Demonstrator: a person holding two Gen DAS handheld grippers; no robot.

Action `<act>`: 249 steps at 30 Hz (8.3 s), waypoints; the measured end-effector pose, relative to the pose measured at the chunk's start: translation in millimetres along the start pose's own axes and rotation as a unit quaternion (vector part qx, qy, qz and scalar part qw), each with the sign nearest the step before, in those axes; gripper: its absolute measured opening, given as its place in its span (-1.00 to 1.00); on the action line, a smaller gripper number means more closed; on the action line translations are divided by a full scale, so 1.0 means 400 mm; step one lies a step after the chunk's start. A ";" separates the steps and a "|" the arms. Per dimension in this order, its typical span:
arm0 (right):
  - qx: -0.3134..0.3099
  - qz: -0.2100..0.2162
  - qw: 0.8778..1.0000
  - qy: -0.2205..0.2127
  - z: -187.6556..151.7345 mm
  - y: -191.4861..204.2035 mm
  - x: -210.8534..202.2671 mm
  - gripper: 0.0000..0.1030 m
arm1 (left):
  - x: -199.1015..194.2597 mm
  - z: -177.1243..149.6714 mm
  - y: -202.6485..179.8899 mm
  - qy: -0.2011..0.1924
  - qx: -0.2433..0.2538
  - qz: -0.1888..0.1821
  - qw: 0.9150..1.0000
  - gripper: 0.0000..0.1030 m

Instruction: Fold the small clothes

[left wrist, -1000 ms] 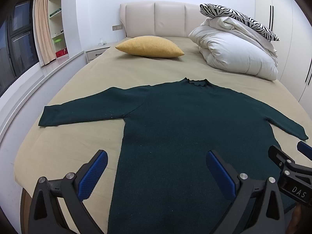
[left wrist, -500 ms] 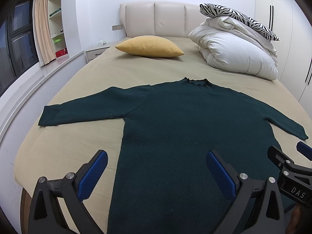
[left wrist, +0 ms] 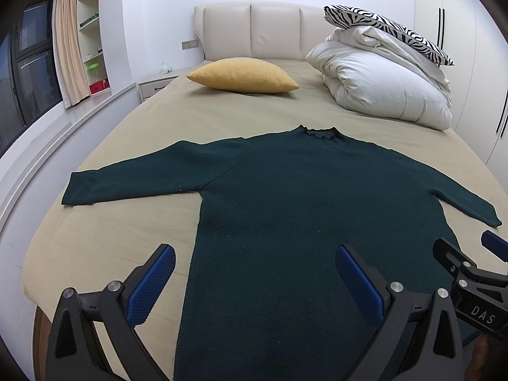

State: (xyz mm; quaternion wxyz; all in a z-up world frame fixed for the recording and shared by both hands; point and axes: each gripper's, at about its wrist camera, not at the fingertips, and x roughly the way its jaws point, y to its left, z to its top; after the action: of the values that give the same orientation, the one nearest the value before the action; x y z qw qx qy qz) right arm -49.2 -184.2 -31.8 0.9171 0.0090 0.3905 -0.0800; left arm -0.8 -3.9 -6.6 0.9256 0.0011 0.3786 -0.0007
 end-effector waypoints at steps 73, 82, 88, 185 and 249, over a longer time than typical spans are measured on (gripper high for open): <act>0.090 0.232 0.968 0.036 0.265 -0.157 0.572 -0.77 | 0.376 0.105 0.073 0.114 -0.151 -0.264 0.946 0.60; 0.120 0.273 0.954 0.001 0.132 -0.280 0.472 0.27 | 0.482 0.157 -0.068 0.143 -0.119 -0.279 0.942 0.61; 0.214 0.276 0.937 0.012 0.115 -0.453 0.486 0.27 | 0.584 0.194 -0.179 0.179 -0.075 -0.244 0.950 0.43; 0.196 0.275 0.941 0.021 0.016 -0.270 0.347 0.31 | 0.324 0.118 0.898 -0.075 -0.431 -0.085 0.895 -0.85; 0.147 0.299 0.930 0.155 0.151 -0.081 0.599 -0.35 | 0.331 0.029 0.347 0.035 -0.181 -0.176 0.967 0.51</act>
State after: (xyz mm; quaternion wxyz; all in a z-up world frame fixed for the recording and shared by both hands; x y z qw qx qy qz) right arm 152.7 -254.4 -160.4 0.8149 0.2721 0.4911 0.1440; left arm 102.3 134.7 -91.0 0.8819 -0.2331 0.3988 -0.0945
